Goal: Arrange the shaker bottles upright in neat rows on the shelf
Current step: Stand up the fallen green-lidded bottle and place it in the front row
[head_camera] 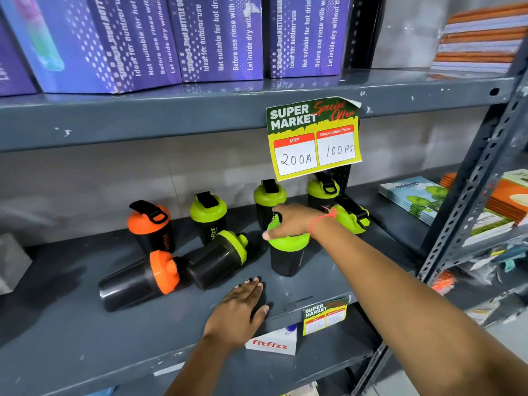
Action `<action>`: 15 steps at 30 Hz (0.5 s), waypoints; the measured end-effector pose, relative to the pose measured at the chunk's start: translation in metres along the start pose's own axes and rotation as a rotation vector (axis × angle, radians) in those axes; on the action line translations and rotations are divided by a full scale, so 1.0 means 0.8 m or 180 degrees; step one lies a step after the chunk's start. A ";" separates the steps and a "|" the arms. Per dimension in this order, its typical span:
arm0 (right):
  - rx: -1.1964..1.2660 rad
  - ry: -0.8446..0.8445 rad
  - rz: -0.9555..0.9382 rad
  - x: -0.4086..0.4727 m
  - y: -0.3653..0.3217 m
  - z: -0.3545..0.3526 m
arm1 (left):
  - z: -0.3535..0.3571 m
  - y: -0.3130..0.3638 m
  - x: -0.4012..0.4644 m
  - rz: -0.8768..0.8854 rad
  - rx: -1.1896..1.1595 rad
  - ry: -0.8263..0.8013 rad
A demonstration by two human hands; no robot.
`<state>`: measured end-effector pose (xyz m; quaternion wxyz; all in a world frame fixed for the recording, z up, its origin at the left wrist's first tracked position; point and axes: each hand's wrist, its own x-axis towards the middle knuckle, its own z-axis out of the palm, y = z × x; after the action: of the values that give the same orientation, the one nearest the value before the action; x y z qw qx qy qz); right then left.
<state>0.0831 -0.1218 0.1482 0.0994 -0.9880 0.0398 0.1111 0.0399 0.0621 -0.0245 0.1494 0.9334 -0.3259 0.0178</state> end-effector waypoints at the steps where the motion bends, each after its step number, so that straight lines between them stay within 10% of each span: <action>1: 0.0007 -0.0144 -0.0038 0.001 0.001 0.002 | -0.001 0.000 -0.003 -0.0036 -0.0014 -0.0005; 15: -0.0047 0.0165 0.0843 0.002 -0.016 0.013 | -0.027 -0.023 -0.097 -0.0967 -0.0038 0.0206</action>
<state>0.0838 -0.1073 0.1405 0.0755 -0.9774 0.1715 0.0980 -0.0086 0.1284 -0.0189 0.1663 0.9700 -0.1760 0.0230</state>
